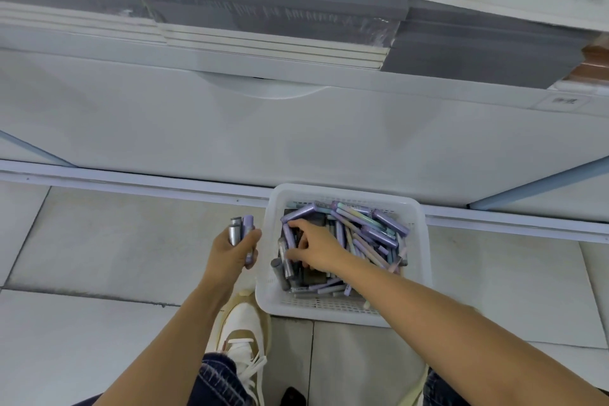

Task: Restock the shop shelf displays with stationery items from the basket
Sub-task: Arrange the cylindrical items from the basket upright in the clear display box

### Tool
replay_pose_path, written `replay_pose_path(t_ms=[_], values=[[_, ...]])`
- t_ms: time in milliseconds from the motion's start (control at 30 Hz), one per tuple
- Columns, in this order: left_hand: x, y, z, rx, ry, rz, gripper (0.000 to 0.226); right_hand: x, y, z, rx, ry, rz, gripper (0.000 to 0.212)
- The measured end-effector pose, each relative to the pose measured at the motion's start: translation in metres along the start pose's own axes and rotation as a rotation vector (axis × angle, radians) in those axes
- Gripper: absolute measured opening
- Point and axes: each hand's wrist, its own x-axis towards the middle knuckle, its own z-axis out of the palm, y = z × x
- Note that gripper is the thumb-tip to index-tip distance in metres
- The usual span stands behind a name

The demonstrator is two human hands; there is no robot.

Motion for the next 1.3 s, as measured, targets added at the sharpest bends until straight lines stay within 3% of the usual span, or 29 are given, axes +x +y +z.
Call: replay_pose_path(t_ms=[100,300,567,833,967,1300], values=[[-0.002,-0.008,0.003,0.042,-0.004,-0.036,0.010,0.007,-0.002,0.008,-0.215,0.013,-0.029,0.085],[-0.001,-0.011,0.007,0.068,-0.015,-0.045,0.010,0.000,0.001,0.025,-0.380,0.102,-0.162,0.074],[-0.002,0.000,0.007,0.034,0.040,-0.048,0.007,-0.016,0.007,-0.003,0.041,0.246,-0.151,0.034],[-0.012,0.057,0.034,0.042,-0.044,0.104,0.014,-0.056,-0.021,-0.083,0.176,0.227,-0.245,0.016],[-0.033,0.093,0.051,0.101,-0.175,0.216,0.017,-0.097,-0.046,-0.125,0.254,0.273,-0.320,0.013],[-0.109,0.206,0.090,-0.153,-0.404,0.423,0.017,-0.226,-0.114,-0.211,0.385,0.449,-0.611,0.023]])
